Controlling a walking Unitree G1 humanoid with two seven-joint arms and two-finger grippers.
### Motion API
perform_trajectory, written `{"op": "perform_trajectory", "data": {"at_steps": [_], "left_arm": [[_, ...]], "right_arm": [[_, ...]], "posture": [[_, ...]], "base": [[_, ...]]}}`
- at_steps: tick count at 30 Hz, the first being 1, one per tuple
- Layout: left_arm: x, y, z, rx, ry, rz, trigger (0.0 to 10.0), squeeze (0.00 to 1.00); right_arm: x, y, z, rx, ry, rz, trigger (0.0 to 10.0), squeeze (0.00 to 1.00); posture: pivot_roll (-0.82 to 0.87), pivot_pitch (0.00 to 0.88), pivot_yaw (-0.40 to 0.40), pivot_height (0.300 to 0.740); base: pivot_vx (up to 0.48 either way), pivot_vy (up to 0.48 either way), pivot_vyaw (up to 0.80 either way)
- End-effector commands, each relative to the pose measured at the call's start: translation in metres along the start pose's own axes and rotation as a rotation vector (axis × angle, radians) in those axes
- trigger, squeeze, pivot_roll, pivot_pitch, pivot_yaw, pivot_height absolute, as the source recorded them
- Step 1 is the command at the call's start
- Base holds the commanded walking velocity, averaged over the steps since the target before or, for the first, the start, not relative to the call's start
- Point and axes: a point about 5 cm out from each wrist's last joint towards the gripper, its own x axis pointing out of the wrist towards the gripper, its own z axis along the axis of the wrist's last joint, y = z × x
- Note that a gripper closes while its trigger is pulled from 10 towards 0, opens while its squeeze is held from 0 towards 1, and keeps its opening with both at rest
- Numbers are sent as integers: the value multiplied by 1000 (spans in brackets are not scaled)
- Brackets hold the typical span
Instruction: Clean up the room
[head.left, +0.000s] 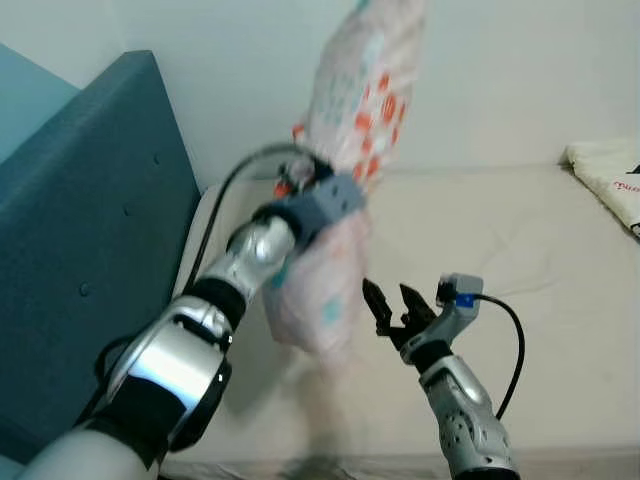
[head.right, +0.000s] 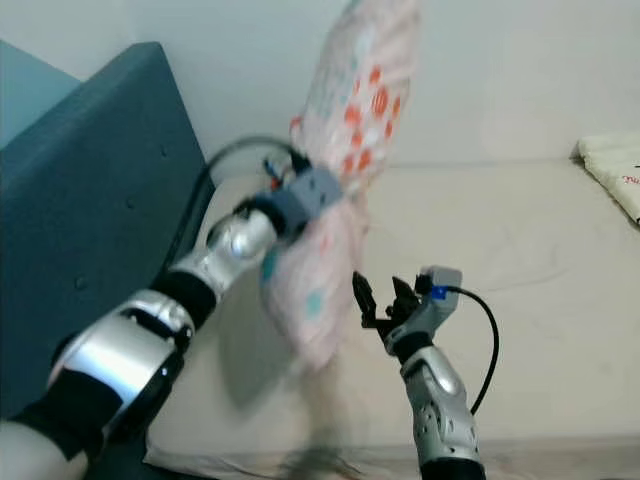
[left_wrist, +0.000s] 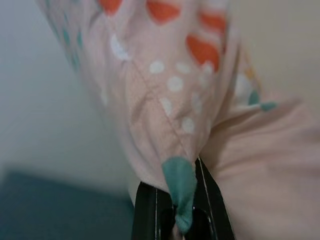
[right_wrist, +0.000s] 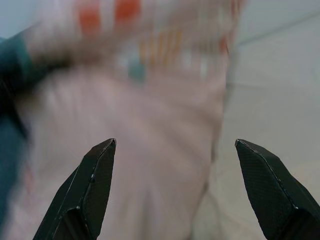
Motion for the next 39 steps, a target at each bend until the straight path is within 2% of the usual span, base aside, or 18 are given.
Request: {"op": "perform_trajectory", "data": {"at_steps": [1,6,7,10,11,12,14,15,16,17,19,20,23,25,32,34,36,39], "left_arm": [[-4,4,-16,-80,112,38,10000,0],[-6,-4,-23,-202,181,32,10000,0],[0,-4,-8,-278,135,37,10000,0],[11,0,20,-325,40,39,10000,0],[17,4,34,-382,4,42,10000,0],[17,4,34,-382,4,42,10000,0],[24,11,55,-483,-50,34,10000,0],[24,11,55,-483,-50,34,10000,0],[29,14,73,-553,-87,13,10000,0],[30,15,79,-572,-98,4,10000,0],[34,16,91,-704,-81,-24,10000,0],[34,16,91,-704,-81,-24,10000,0],[38,17,98,-834,-37,-63,10000,0],[38,17,100,-864,-23,-76,10000,0],[41,21,110,-1143,63,-140,10000,0],[41,21,110,-1143,63,-140,10000,0],[42,19,115,-1226,94,-155,10000,0],[41,13,116,-1286,129,-163,10000,0]], "right_arm": [[-4,2,-3,-1,22,-9,10000,0],[-9,1,-5,-1,28,-28,10000,0],[-12,-1,-3,-2,24,-44,10000,0],[-12,-5,-1,-1,23,-59,10000,0],[-11,-6,0,-4,22,-61,10000,0],[-11,-6,0,-4,22,-61,10000,0],[-9,-7,2,-9,20,-62,10000,0],[-9,-7,2,-9,20,-62,10000,0],[-7,-7,5,-12,15,-61,10000,0],[-6,-7,6,-12,13,-61,10000,0],[-3,-6,8,-13,6,-58,10000,0],[-3,-6,8,-13,6,-58,10000,0],[-1,-6,10,-15,0,-57,10000,0],[0,-6,10,-16,-1,-57,10000,0],[5,-9,13,-16,-12,-61,10000,0],[5,-9,13,-16,-12,-61,10000,0],[6,-9,13,-16,-14,-59,10000,0],[6,-9,13,-16,-15,-59,10000,0]], "posture": [[-179,143,65,740],[-190,154,80,740],[-190,159,82,740],[-182,156,79,740],[-177,150,80,740],[-177,150,80,740],[-173,140,81,740],[-173,140,81,740],[-173,132,83,740],[-173,132,83,740],[-171,117,88,740],[-171,117,88,740],[-166,93,96,740],[-165,91,96,740],[-154,66,100,740],[-154,66,100,740],[-152,64,103,740],[-148,68,103,740]], "base": [[0,0,0],[0,0,0],[0,0,0],[0,0,0],[0,0,0],[0,0,0],[0,0,0],[0,0,0],[0,0,0],[0,0,0],[0,0,0],[0,0,0],[0,0,0],[0,0,0],[0,0,0],[0,0,0],[0,0,0],[0,0,0]]}}
